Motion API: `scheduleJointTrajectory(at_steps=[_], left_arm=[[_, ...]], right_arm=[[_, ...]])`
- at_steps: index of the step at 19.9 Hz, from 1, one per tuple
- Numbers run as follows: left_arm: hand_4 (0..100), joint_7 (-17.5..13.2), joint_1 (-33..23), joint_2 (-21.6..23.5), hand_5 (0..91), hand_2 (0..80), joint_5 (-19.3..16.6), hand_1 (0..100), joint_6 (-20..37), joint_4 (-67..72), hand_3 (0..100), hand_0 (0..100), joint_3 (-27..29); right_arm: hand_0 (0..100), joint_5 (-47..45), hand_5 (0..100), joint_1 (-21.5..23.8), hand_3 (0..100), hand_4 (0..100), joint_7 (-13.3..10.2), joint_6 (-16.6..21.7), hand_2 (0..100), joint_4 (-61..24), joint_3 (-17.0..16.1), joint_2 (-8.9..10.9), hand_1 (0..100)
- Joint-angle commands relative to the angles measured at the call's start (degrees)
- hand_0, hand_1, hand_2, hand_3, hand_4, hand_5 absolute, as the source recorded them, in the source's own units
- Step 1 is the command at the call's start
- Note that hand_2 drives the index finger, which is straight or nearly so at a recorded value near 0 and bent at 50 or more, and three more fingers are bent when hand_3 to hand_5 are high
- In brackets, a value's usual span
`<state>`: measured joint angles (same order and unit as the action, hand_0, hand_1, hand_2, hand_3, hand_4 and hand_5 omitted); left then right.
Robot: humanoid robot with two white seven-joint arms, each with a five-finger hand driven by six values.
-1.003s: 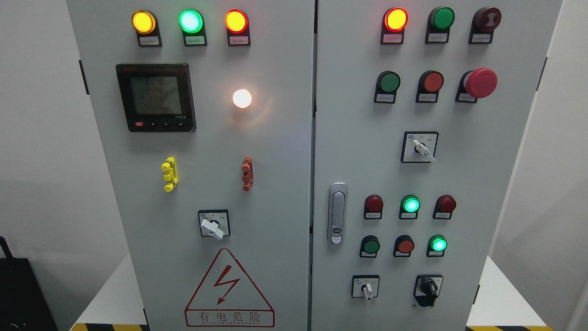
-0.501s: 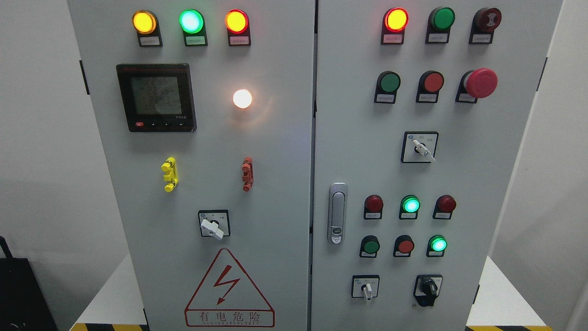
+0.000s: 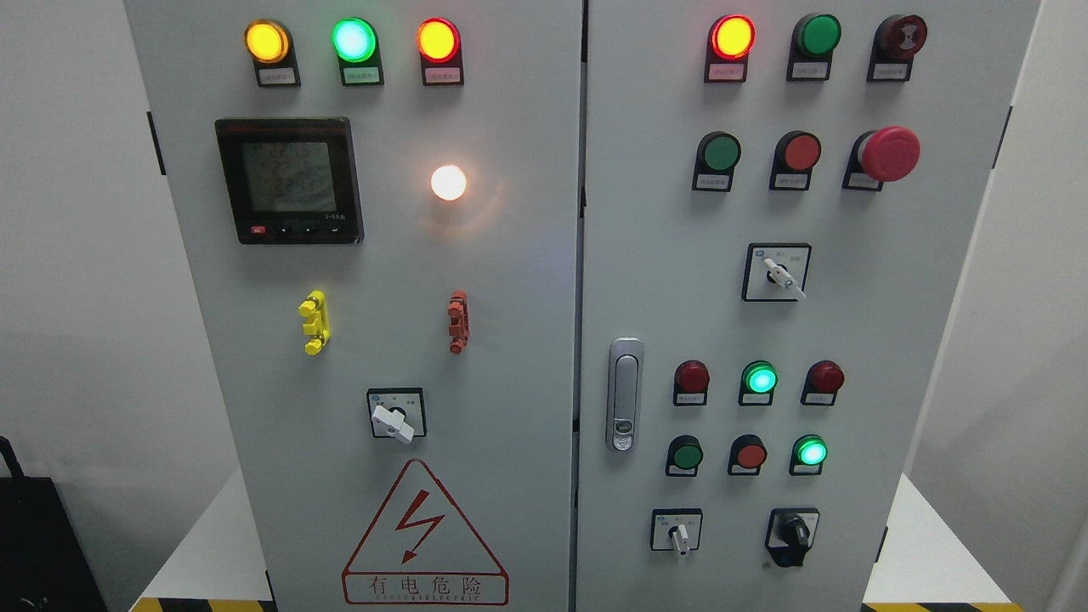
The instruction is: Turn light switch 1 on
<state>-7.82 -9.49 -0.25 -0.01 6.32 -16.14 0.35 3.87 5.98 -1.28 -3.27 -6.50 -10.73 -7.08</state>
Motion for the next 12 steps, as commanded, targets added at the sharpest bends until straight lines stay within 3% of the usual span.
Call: scheduleJointTrajectory(at_steps=[1,12], left_arm=[[2,-0.36,0.97,0.16,0.0,0.0,1.06,8,-0.69,11.75,0,23,-3.61],[2,-0.36,1.31,-0.10,0.0,0.0,1.50,5,-1.04,11.48,0,22,-3.52]], right_arm=[[0,0.00,0,0.00,0,0,0.05,0.02,0,0.00,-0.08,-0.04,0],[0,0.00,0,0.00,0,0,0.05,0.02,0,0.00,0.01,-0.04,0]])
